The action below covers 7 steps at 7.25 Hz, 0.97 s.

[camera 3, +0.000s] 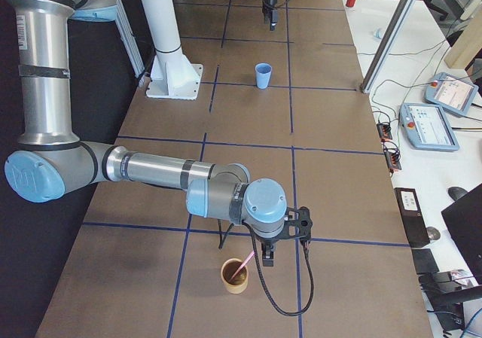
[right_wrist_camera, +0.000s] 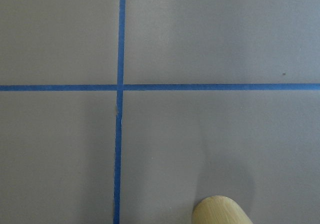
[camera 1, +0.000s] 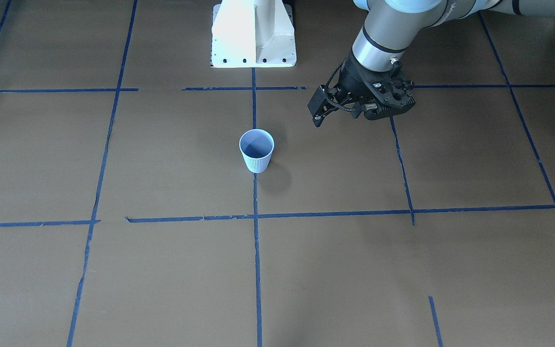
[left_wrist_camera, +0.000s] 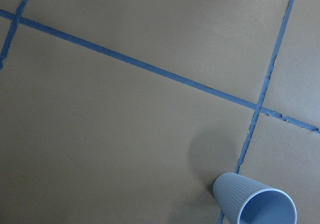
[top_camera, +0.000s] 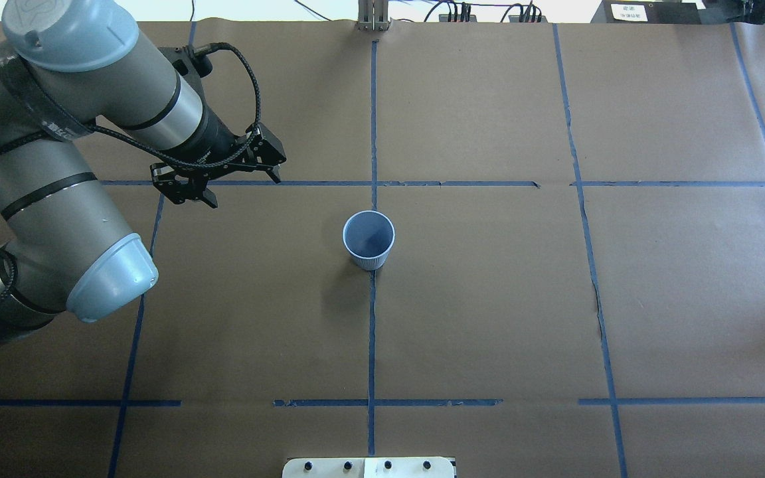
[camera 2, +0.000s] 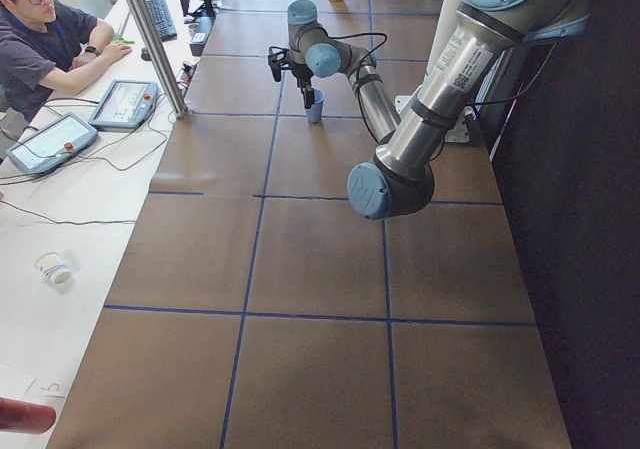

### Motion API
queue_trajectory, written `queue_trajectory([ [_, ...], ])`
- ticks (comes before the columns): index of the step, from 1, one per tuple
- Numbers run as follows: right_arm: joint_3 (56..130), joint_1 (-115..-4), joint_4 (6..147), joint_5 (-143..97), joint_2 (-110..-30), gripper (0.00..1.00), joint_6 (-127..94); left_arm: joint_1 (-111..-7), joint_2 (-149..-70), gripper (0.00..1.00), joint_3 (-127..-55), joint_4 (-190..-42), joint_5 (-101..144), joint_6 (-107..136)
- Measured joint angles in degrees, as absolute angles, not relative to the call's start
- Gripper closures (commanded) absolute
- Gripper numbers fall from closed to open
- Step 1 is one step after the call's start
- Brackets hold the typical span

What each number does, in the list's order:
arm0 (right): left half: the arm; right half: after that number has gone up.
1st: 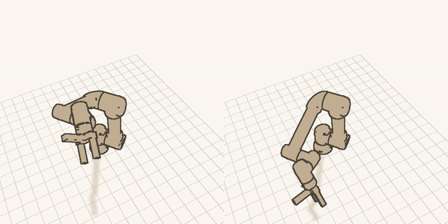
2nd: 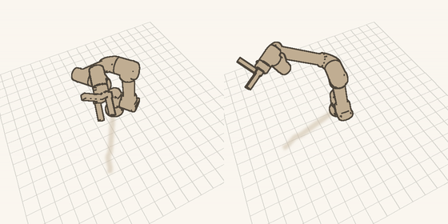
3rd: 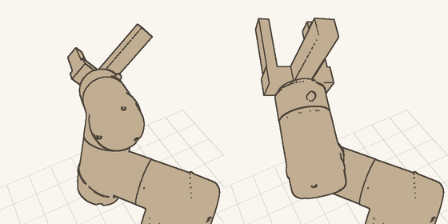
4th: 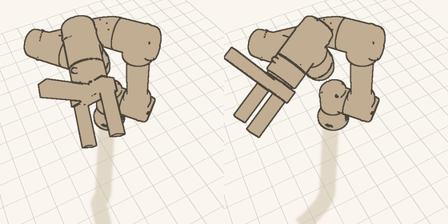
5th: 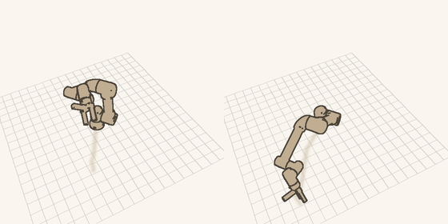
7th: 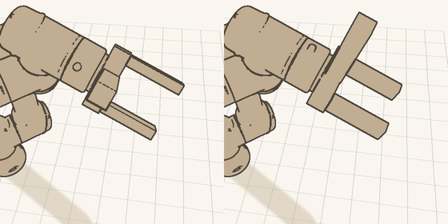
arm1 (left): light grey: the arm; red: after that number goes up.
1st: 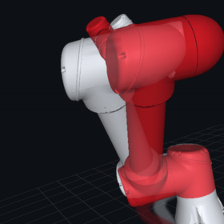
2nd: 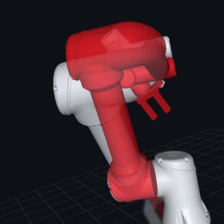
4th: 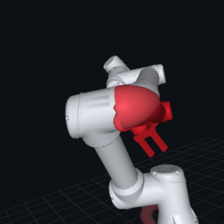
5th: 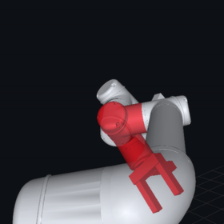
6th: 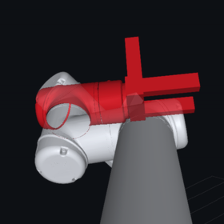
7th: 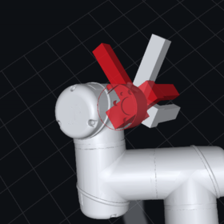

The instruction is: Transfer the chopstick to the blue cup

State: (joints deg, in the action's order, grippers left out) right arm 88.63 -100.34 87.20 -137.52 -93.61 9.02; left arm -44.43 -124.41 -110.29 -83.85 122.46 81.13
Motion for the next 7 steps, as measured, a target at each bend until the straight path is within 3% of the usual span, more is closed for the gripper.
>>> queue_trajectory([
  [3,87.6,-100.2,79.2,-135.0,-98.3,0.0,8.8,-44.1,-124.3,0.0,-110.2,-83.8,122.4,81.1],
  [7,85.9,-99.3,77.8,-134.5,-98.4,0.01,7.7,-43.9,-124.3,0.0,-109.6,-83.9,122.2,81.1],
])
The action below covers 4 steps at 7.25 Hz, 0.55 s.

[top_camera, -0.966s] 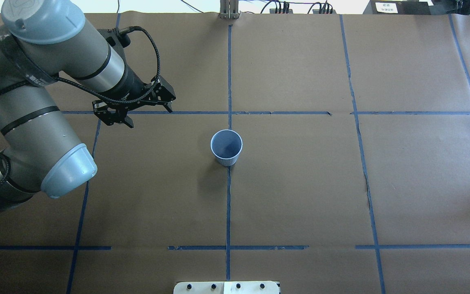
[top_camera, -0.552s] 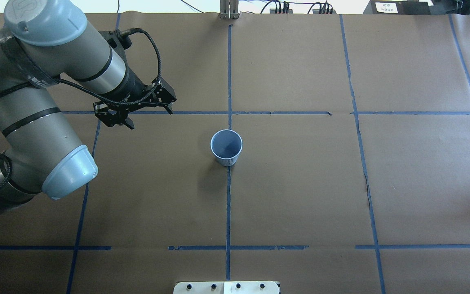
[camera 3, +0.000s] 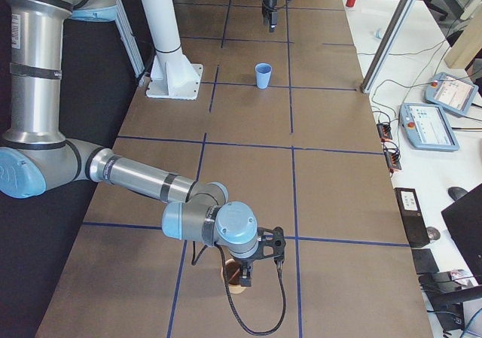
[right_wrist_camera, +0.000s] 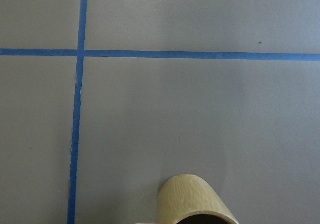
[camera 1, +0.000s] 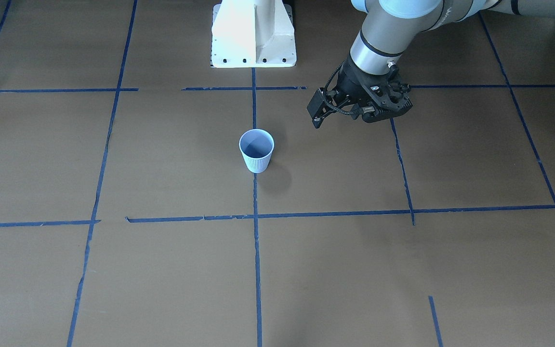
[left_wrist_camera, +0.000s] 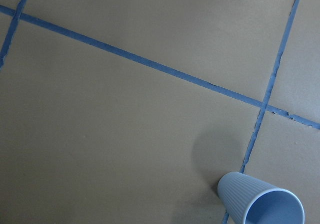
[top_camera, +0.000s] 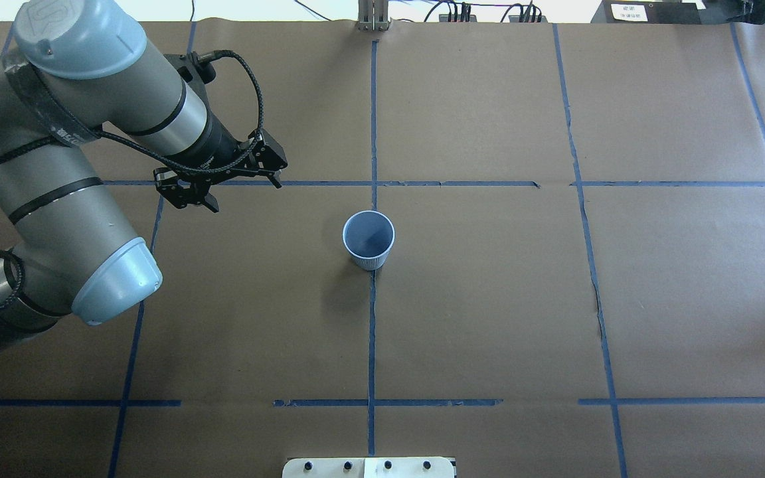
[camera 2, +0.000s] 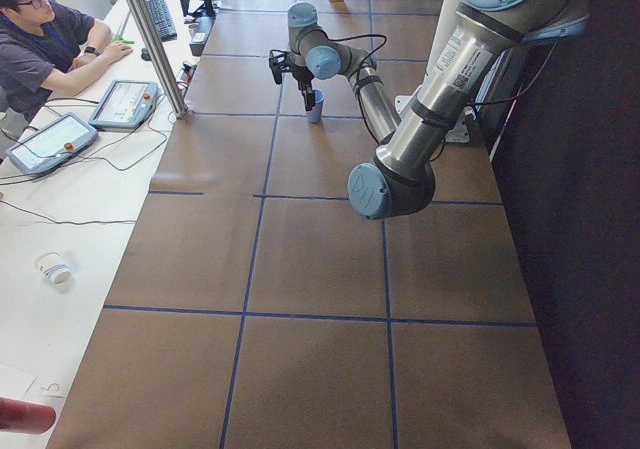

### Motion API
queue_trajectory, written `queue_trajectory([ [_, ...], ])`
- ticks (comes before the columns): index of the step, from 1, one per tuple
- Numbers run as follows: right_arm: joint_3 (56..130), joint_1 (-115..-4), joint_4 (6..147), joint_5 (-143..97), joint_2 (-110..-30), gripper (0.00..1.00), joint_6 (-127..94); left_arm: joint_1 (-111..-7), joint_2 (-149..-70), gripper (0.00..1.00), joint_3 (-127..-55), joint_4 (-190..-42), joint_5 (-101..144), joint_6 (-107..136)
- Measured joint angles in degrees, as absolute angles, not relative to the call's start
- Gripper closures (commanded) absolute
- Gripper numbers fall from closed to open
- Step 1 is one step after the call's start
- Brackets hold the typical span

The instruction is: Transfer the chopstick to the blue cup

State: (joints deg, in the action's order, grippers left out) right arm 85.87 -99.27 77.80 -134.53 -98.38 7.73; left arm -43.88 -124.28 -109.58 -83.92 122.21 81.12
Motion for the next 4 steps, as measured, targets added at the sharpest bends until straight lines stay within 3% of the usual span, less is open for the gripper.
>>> queue_trajectory([
  [1,85.5,-98.8,77.8,-134.5,-98.4,0.01,7.7,-43.8,-124.3,0.0,-109.5,-83.9,122.2,81.1],
  [2,85.3,-98.5,77.8,-134.5,-98.4,0.1,7.7,-43.8,-123.9,0.0,-109.5,-84.1,122.1,81.1],
  [4,84.8,-98.0,77.8,-134.4,-98.3,0.65,7.6,-43.7,-123.3,0.0,-109.7,-84.4,122.1,81.1],
])
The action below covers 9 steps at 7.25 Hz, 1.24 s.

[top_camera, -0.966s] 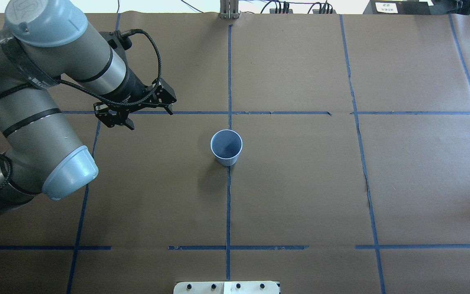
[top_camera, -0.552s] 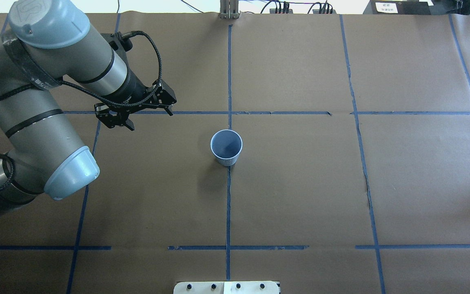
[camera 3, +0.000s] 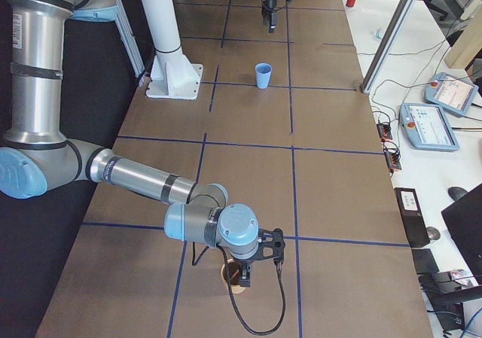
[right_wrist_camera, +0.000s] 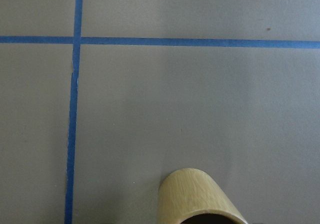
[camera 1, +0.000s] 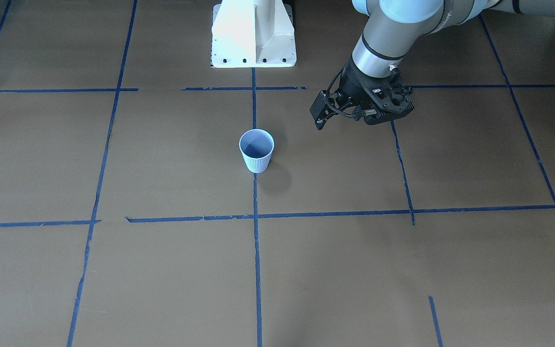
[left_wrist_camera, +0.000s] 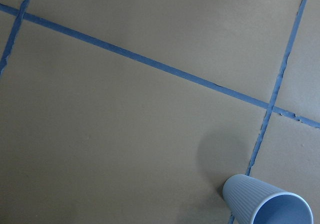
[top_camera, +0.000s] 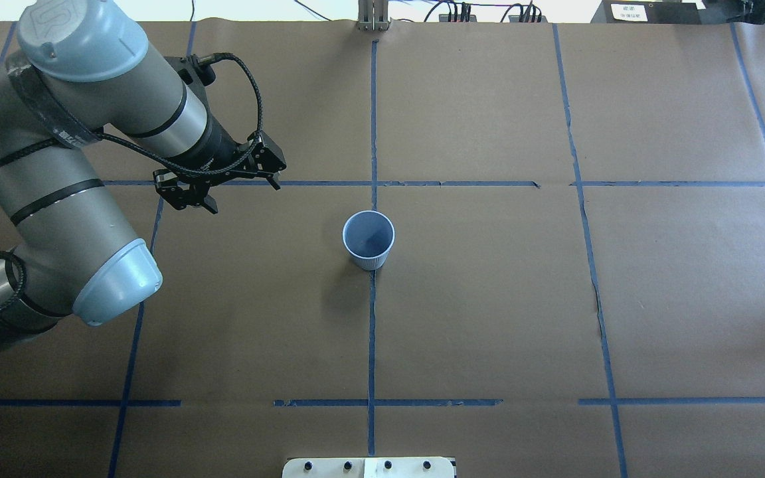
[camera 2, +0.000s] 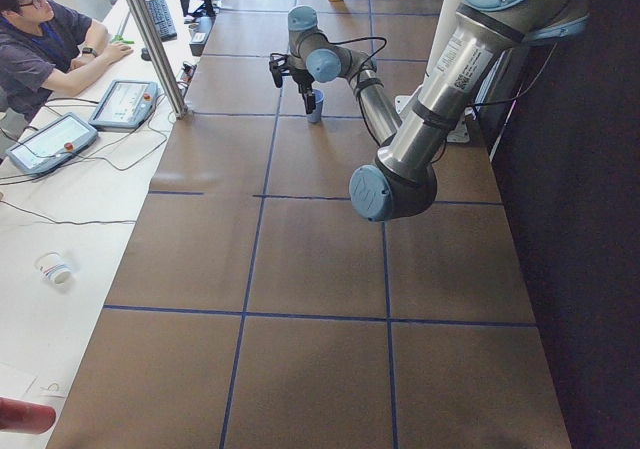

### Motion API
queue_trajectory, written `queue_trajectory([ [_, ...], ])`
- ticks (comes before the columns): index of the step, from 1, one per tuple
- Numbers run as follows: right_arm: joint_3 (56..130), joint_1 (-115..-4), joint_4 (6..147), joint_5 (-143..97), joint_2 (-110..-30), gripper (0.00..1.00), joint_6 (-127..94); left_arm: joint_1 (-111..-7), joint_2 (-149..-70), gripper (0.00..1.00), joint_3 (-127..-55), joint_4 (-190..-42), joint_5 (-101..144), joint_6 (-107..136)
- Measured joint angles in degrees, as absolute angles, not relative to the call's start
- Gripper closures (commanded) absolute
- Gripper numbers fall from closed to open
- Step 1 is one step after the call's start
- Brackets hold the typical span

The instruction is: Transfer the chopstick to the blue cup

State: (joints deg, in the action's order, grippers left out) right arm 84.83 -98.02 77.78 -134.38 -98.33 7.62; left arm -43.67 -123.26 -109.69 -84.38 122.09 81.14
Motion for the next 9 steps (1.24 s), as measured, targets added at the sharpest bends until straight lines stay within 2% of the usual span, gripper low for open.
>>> queue_trajectory([
  [1,84.8,-97.9,77.8,-134.4,-98.2,0.84,7.6,-43.6,-123.2,0.0,-109.7,-84.4,122.1,81.2],
  [2,84.7,-97.8,77.7,-134.4,-97.9,0.93,7.6,-43.5,-122.9,0.0,-109.6,-84.4,122.0,81.2],
  [3,84.7,-97.8,77.7,-134.4,-97.7,0.97,7.6,-43.5,-122.4,0.0,-109.5,-84.4,122.0,81.2],
  [9,85.4,-98.3,77.7,-134.4,-95.6,1.0,8.2,-42.6,-122.2,0.0,-109.5,-84.5,122.1,81.3],
])
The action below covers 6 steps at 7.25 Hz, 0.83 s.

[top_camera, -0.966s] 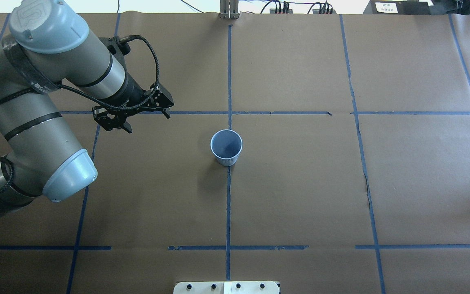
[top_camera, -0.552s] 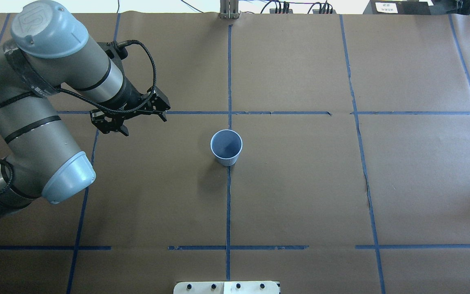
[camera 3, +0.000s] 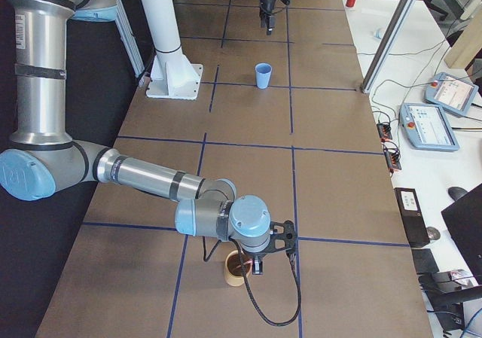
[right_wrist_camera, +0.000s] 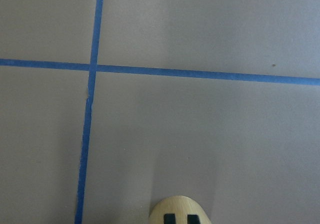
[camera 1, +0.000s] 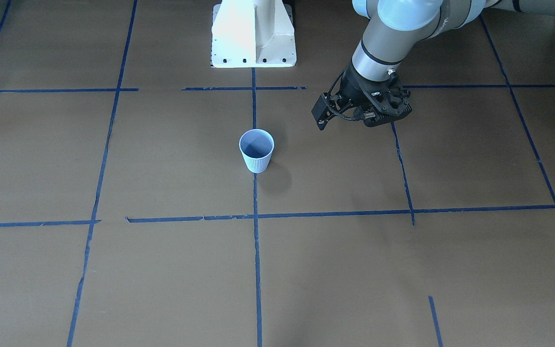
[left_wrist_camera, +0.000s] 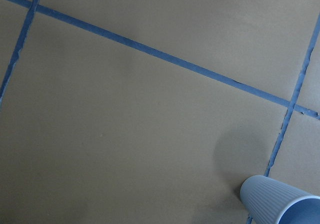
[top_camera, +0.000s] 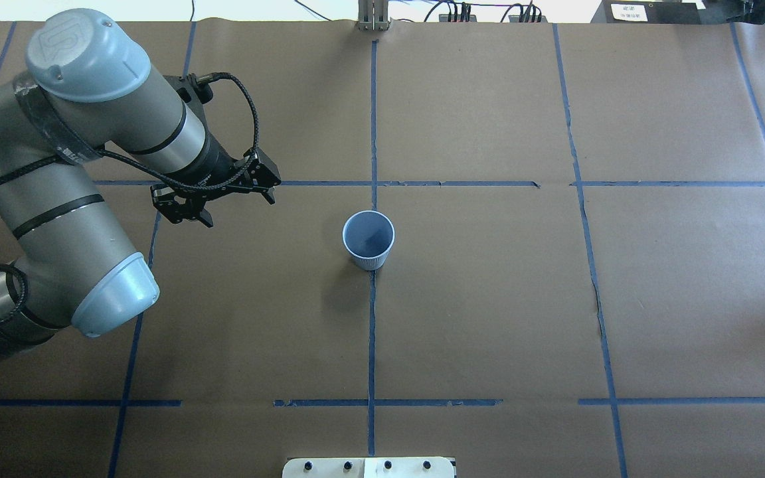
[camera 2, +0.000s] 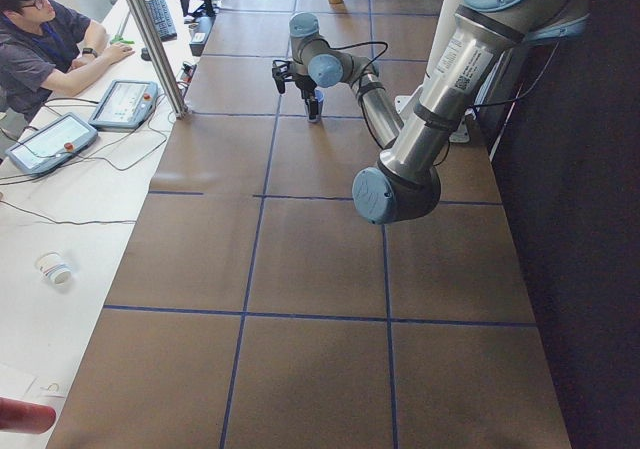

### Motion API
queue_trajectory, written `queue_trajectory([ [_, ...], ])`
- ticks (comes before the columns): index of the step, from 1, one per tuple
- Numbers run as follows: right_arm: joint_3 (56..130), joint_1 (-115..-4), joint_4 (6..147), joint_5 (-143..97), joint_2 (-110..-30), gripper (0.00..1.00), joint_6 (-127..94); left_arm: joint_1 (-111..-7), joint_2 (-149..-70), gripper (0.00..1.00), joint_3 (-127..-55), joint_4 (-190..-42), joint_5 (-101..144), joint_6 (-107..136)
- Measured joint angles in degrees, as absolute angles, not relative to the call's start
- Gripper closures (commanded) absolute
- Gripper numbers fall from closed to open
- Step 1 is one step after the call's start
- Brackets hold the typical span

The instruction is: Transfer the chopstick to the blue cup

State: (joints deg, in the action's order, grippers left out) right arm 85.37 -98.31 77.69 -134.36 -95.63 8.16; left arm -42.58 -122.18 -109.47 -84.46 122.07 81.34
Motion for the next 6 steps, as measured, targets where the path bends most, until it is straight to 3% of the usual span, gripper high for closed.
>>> queue_trajectory([
  [4,89.6,-104.8,81.9,-134.7,-94.8,1.0,12.9,-42.5,-122.3,0.0,-110.3,-84.5,122.1,81.7],
  [6,100.7,-106.6,98.1,-134.4,-93.2,1.0,15.4,-42.5,-122.3,0.0,-110.4,-84.5,122.1,81.8],
])
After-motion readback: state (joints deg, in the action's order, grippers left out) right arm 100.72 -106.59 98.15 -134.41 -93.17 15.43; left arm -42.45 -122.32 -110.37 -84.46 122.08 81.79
